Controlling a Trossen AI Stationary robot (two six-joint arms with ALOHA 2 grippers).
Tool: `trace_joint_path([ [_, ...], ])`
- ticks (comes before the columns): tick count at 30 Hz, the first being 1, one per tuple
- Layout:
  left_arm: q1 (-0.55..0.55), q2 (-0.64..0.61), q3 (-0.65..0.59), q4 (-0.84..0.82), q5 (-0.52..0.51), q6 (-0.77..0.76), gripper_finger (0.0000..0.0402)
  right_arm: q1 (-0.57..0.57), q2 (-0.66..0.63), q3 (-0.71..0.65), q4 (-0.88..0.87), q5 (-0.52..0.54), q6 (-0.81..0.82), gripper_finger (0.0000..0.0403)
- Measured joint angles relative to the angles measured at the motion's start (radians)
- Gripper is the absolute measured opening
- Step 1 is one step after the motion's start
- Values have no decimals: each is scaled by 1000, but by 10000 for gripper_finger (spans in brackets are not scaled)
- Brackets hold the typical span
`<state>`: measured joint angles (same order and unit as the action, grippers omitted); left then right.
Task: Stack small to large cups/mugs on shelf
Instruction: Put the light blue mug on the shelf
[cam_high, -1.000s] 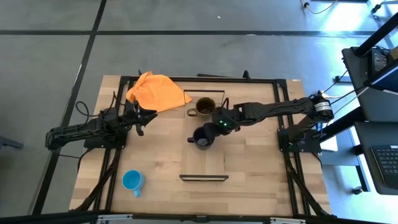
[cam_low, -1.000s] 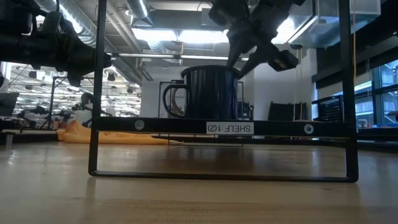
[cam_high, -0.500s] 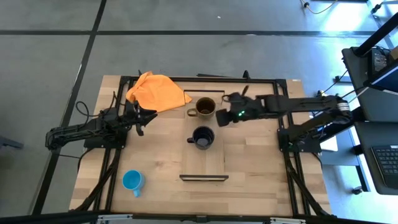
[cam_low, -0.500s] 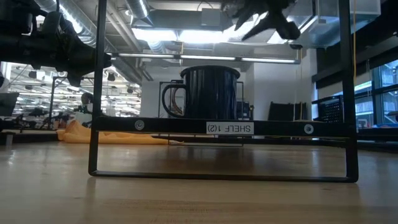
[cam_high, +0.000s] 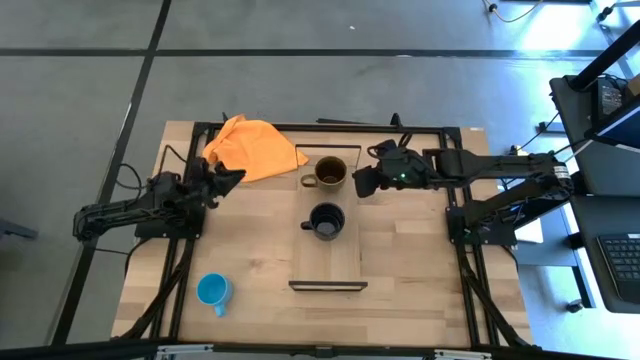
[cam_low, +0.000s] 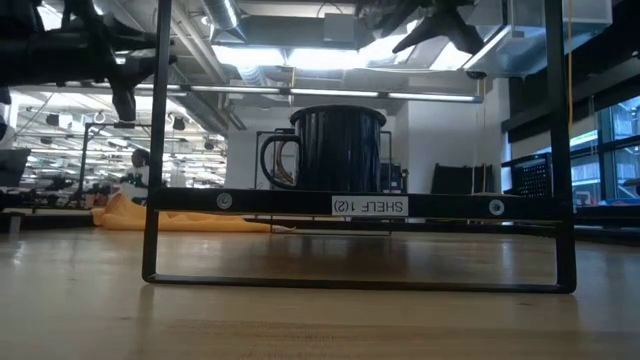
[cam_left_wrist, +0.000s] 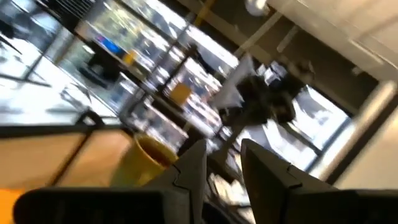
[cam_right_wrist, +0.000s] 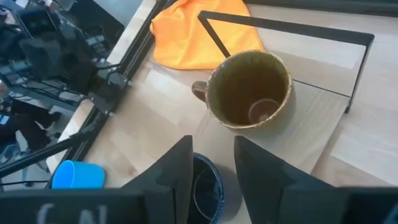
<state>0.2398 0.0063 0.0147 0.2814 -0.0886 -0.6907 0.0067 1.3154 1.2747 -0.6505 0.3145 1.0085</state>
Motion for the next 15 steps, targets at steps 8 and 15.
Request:
trace_joint_path([
  [8,0,0,0,69,-133,-5,94,1,0,0,22,0,-90,119],
  [15,0,0,0,308,-267,-11,94,1,0,0,111,6,-176,119],
])
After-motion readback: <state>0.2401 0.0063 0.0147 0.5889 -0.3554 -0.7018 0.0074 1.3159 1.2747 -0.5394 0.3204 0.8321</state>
